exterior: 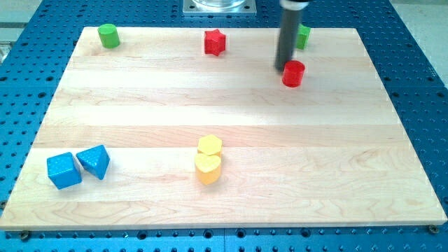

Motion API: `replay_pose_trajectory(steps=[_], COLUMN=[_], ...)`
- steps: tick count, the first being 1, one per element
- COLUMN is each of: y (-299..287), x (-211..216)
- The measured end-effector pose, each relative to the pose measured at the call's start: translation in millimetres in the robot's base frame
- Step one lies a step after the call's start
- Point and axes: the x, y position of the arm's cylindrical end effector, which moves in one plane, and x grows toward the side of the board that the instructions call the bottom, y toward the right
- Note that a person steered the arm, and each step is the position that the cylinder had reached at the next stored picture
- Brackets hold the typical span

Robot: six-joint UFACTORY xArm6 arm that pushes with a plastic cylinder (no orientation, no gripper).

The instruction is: Move the green star to the left of red circle

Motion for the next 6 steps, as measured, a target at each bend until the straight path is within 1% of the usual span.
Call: replay_pose_trajectory(steps=[1,2,3,4,5,6], y=[51,61,14,-43,-90,-176], x=[-57,-84,-93,-35,9,37])
